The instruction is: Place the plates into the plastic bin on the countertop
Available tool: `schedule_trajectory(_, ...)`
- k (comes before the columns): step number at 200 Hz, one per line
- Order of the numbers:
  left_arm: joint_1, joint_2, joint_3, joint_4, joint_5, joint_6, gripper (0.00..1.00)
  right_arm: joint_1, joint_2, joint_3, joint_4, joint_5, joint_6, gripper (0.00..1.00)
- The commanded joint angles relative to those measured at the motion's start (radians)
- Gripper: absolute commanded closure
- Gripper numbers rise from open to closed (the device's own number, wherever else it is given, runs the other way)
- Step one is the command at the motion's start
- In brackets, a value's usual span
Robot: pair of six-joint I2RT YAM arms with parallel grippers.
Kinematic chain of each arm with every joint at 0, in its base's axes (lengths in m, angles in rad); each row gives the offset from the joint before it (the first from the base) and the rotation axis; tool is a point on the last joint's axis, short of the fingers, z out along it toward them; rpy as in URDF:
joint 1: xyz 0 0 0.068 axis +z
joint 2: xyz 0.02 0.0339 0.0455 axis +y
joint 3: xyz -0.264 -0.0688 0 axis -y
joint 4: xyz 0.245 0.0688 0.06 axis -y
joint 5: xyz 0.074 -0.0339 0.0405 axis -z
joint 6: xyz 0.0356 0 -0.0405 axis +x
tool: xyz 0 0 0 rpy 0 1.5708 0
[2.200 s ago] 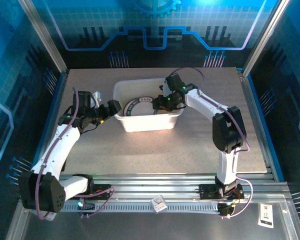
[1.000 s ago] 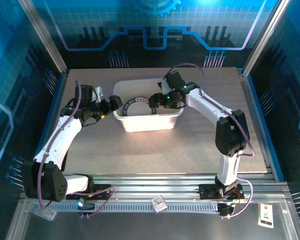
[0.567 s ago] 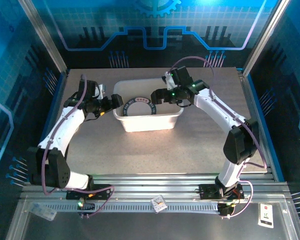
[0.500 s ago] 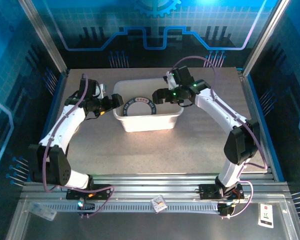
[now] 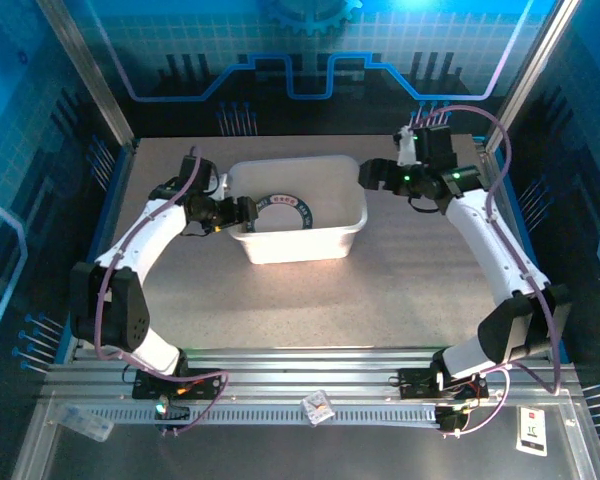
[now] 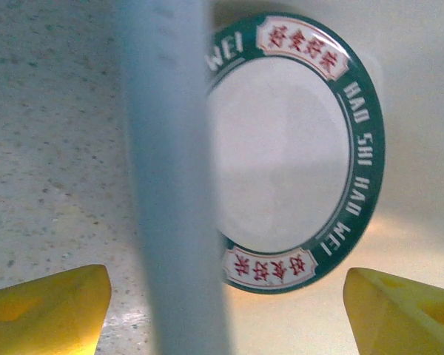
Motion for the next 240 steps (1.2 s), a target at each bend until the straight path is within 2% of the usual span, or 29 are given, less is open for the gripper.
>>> schedule_trajectory(1,-0.044,0.016,0.045,-0.027,0.048,0.03,0.18,-0.068,-0.024,-0.052,0.002,-0.041,0.027,0.13)
schedule_trajectory(37,-0.112,0.038,0.095,-0.022,0.057,0.013,0.18,-0.136,-0.033,-0.115,0.026,-0.071,0.028,0.13)
schedule_trajectory(75,-0.21,0.093,0.169,-0.005,0.046,-0.028,0.16,-0.2,-0.065,-0.211,0.141,-0.129,0.038,0.13)
schedule_trajectory(106,-0.27,0.156,0.223,0.028,0.025,-0.064,0.15,-0.274,-0.044,-0.225,0.161,-0.159,0.037,0.13)
schedule_trajectory(129,-0.292,0.2,0.26,0.042,0.009,-0.079,0.13,-0.307,-0.054,-0.232,0.186,-0.145,0.034,0.13)
schedule_trajectory(150,-0.294,0.204,0.264,0.048,-0.027,-0.092,0.12,-0.33,-0.083,-0.248,0.204,-0.078,0.021,0.12)
schedule_trajectory(200,-0.269,0.0,0.151,0.1,-0.202,-0.094,0.04,-0.441,-0.141,-0.378,0.25,0.049,0.033,0.12)
schedule_trajectory(223,-0.189,-0.155,0.055,0.124,-0.257,-0.096,0.01,-0.429,-0.187,-0.433,0.258,0.067,0.027,0.12)
schedule_trajectory(240,-0.106,-0.287,-0.056,0.162,-0.268,-0.1,0.01,-0.385,-0.221,-0.469,0.263,0.133,-0.004,0.12)
